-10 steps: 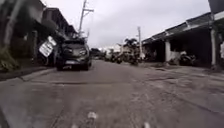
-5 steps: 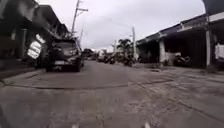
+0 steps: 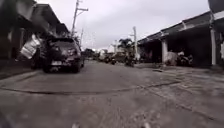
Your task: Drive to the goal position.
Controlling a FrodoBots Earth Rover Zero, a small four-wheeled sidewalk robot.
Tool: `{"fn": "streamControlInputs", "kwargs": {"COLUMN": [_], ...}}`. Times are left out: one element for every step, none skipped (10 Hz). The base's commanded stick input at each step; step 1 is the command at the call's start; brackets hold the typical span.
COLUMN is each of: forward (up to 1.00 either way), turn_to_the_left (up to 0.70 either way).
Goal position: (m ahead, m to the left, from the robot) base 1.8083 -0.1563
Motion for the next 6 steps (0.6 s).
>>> {"fn": "streamControlInputs", "kwargs": {"forward": [0.7,0.7,0.7,0.7,0.7,0.7], "turn_to_the_left": [0.0,0.0,0.0,0.0,0.0,0.0]}}
